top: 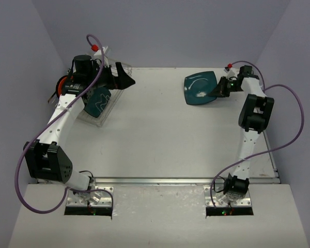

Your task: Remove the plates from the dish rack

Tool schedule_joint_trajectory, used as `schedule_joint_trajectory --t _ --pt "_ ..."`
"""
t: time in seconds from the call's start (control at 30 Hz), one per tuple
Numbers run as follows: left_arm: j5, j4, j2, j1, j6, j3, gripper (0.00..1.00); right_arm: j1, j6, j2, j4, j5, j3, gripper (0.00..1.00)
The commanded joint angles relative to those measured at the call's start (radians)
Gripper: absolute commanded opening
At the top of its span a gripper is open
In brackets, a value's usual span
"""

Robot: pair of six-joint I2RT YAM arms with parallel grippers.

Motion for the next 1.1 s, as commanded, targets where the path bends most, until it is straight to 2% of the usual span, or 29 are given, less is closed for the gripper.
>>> schedule_joint_trajectory --t 0.0,0.27,0.43,0.67,0.77,0.83,1.0,1.07 --pt "0.001 0.042 -0.005 0.004 0.005 0.030 1.00 -0.008 -0.018 0.001 0.060 -0.080 0.081 0.00" --pt "-0.016 0.040 0.030 0.006 0.003 0.038 1.00 -0.008 0.002 0.091 0.090 0.056 0.156 0.00" --pt "-0.015 0.039 0.057 0.007 -0.003 0.048 1.00 -0.008 0.001 0.105 0.133 0.156 0.170 0.13" --pt "-0.047 0.031 0.071 0.010 -0.002 0.053 1.00 -0.012 0.023 0.110 0.184 0.318 0.163 0.15" --pt "-0.111 0.020 0.070 0.015 0.000 0.058 1.00 -0.011 0.023 0.105 0.197 0.368 0.159 0.25" --pt "-0.170 0.003 0.072 0.029 0.001 0.067 1.00 -0.013 0.009 0.104 0.200 0.423 0.161 0.45" --pt "-0.176 -0.021 0.073 0.070 -0.008 0.069 1.00 -0.013 -0.005 0.102 0.222 0.499 0.162 0.60" --pt "-0.165 -0.021 0.070 0.086 -0.013 0.063 1.00 -0.011 -0.004 0.101 0.234 0.515 0.163 0.62"
